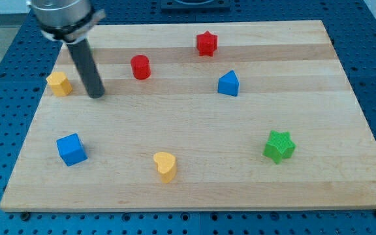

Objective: Push the red circle to the bottom left of the red star

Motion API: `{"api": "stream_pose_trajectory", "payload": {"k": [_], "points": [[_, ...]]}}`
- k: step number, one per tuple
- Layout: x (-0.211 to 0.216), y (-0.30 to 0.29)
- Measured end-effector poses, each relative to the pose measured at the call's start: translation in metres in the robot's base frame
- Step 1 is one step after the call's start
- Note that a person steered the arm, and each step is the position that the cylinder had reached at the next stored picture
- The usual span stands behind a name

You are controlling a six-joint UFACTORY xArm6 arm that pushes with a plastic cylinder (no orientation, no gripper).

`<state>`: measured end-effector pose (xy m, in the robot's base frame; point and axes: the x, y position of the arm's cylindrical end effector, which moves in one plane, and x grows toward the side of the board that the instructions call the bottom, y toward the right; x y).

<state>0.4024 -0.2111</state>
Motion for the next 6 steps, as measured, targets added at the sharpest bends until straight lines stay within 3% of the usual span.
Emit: {"api": "stream_pose_trajectory", "payload": {"k": [1,2,4,6], "points": [[-0.004,-0.040],[-0.014,-0.028],[-0.055,0.052],[-0.062,0.259]]}}
